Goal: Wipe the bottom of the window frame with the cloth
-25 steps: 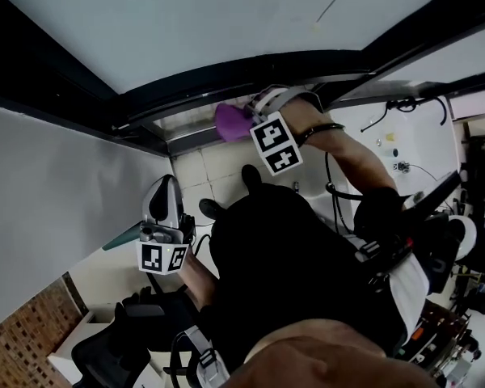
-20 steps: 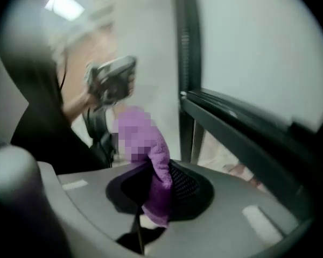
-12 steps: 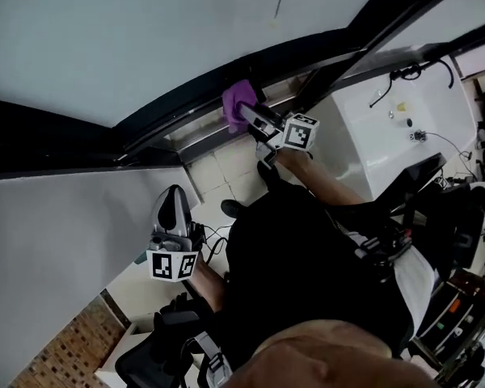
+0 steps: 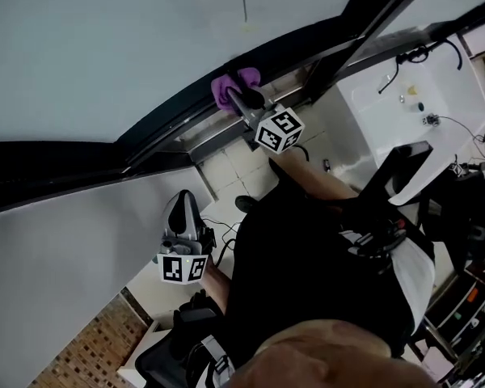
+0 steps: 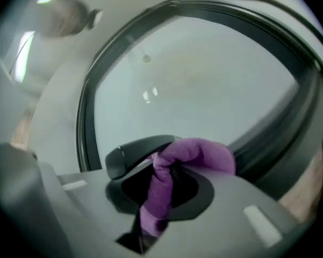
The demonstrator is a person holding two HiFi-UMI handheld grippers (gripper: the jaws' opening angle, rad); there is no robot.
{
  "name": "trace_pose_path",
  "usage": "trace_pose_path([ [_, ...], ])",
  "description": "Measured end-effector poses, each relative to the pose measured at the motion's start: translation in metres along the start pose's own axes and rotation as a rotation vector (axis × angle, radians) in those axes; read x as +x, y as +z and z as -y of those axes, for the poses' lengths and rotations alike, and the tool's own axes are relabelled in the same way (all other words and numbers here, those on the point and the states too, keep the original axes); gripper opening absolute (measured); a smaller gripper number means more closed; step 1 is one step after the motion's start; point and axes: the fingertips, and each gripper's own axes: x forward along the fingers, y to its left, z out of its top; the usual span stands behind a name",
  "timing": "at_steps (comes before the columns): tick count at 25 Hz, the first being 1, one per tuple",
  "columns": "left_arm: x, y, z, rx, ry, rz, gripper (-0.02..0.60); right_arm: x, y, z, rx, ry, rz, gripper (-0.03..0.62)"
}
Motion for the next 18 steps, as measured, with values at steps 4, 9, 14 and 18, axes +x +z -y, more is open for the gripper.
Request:
trace_pose_path([
  [4,0.013,0.002,0.010,0.012,-0.033,-0.004,0.002,0.015,0.012,-0.003,0.599,0.032,0.194,0.064],
  [9,0.013,-0.007,0.015,0.011,-0.051,-0.027,0.003,0.015,0.009,0.000,0.671,-0.036,0.252,0.064],
  [14,0.018,-0.013,0.017,0.012,-0.085,-0.050,0.003,-0.009,0.008,0.000,0.733,-0.022,0.242,0.064],
  [18,0.020,-0.014,0.013,0.008,-0.099,-0.070,0.003,-0.043,-0.001,-0.008,0.953,-0.002,0.241,0.065],
])
